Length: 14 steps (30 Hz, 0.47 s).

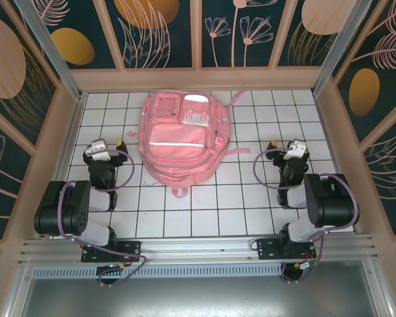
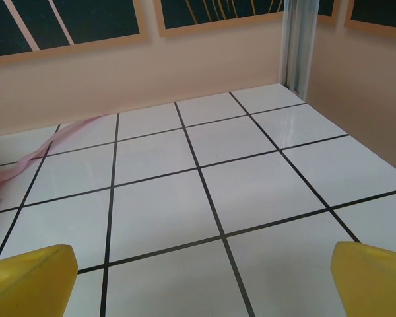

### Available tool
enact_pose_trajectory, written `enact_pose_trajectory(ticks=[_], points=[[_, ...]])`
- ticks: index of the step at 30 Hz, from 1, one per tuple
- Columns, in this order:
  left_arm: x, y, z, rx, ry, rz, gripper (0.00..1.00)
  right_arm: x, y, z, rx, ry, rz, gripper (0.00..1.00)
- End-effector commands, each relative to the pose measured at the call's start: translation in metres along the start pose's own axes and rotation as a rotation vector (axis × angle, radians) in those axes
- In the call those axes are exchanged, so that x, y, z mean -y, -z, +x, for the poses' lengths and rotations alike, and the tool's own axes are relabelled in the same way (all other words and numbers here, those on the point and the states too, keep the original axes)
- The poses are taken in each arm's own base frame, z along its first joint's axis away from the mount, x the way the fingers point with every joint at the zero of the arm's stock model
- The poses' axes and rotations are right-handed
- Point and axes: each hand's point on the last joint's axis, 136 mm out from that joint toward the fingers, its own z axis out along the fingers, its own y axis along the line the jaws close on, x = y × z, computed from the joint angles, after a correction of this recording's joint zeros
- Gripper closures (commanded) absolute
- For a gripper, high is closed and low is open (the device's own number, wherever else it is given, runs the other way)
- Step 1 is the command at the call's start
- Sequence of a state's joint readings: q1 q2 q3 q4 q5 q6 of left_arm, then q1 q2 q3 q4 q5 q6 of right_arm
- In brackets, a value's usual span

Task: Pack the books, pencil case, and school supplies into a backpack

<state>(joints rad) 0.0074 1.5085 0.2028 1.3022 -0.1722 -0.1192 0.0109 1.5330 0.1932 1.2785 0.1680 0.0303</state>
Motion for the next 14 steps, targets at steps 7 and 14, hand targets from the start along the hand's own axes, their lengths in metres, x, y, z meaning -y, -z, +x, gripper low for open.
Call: enact_pose_trajectory(ticks=[7,14], points=[[0.0172,-0.0081,0.0016,-0.023,-0.045,0.084,0.01,0.0043,-0.0034,-0.0085,0.029,-0.024,0.022,0.01],[0.0169,-0.0098,0.0018,-0.026,-0.041,0.082,0.01,0.0044,-0.0032,-0.0079,0.028,-0.022,0.022,0.01]])
